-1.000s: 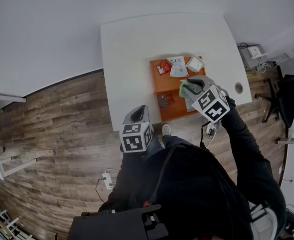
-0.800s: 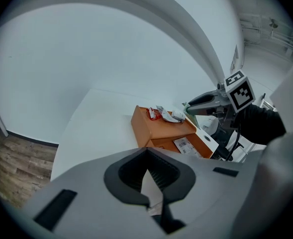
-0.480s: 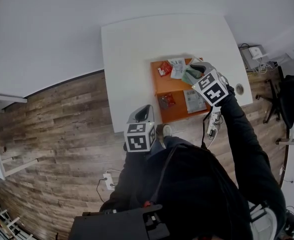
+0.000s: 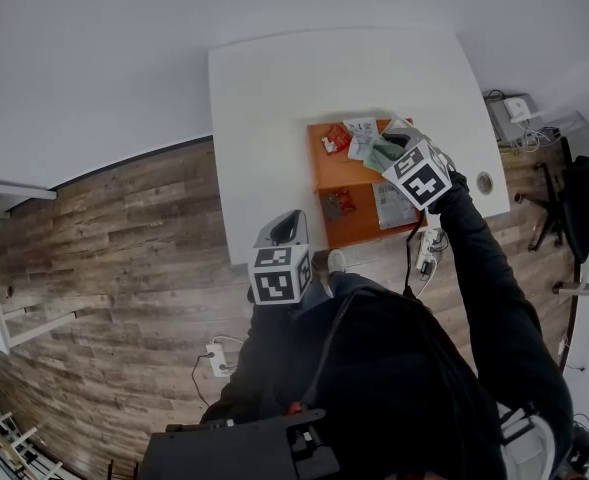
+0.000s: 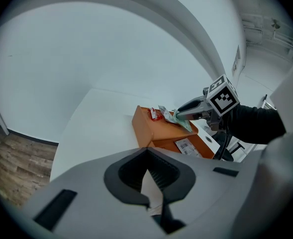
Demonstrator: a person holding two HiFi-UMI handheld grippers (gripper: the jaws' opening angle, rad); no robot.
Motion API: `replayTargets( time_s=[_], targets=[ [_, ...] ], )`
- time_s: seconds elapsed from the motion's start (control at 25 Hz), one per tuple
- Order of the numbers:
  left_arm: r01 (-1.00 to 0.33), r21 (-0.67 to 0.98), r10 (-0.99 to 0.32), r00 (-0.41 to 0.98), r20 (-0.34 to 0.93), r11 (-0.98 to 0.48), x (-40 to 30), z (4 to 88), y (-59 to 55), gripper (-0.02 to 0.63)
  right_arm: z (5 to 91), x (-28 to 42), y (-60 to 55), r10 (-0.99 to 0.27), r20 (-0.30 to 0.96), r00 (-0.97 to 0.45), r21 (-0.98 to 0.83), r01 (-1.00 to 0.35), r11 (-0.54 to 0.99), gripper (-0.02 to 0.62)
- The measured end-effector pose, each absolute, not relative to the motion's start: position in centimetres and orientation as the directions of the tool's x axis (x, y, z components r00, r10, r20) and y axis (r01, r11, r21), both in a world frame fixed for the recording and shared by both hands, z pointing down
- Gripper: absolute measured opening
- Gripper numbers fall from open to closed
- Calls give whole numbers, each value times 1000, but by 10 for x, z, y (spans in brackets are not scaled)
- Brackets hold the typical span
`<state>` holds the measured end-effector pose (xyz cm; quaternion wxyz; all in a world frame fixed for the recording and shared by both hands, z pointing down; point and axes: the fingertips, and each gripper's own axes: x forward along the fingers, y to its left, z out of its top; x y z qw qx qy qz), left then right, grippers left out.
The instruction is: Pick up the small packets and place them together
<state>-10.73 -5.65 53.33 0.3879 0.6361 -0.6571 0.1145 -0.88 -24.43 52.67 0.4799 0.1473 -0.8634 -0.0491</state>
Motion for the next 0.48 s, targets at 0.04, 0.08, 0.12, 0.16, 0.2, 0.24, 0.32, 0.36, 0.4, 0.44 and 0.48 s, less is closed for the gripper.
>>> replayTargets(
  time_s=[0.04, 0.08, 0.12, 0.16, 0.2, 0.24, 0.32, 0.36, 0.4, 0.44, 0.48],
  targets=[
    [-925, 343, -746, 109, 656, 166, -108, 534, -57, -3, 528, -9, -245, -301, 815, -495, 223, -211, 952, 120],
    [-924, 343, -746, 109, 657, 167, -109, 534, -57, -3, 528, -9, -245, -298, 817, -494, 219, -213, 952, 120],
    [-924, 343, -746, 108, 658, 168, -109, 535, -57, -3, 528, -9, -246, -296, 818, -493, 215, -214, 953, 124],
    [-924, 343, -745, 108, 658, 169, -110, 534, -57, -3, 528, -9, -246, -295, 819, -493, 213, -215, 953, 129],
    [-924, 343, -746, 108, 658, 169, -110, 534, -57, -3, 527, -9, -247, -294, 818, -494, 211, -217, 953, 133],
    [-924, 343, -746, 108, 658, 168, -110, 533, -57, -3, 527, -9, -247, -293, 817, -497, 208, -220, 953, 138],
    [-925, 343, -746, 111, 657, 165, -109, 533, -59, -3, 526, -9, -248, -291, 812, -506, 200, -227, 953, 144],
    [-925, 344, -746, 113, 656, 163, -109, 534, -60, -3, 525, -9, -249, -290, 810, -510, 196, -230, 953, 144],
    [-925, 343, -746, 114, 656, 160, -109, 534, -61, -3, 524, -9, -250, -290, 806, -515, 194, -233, 953, 147],
    [-926, 343, -746, 116, 656, 158, -108, 534, -62, -3, 522, -10, -250, -291, 802, -522, 193, -234, 953, 155],
    [-927, 343, -746, 118, 655, 155, -107, 534, -62, -3, 519, -10, -251, -292, 796, -530, 193, -235, 953, 165]
  ],
)
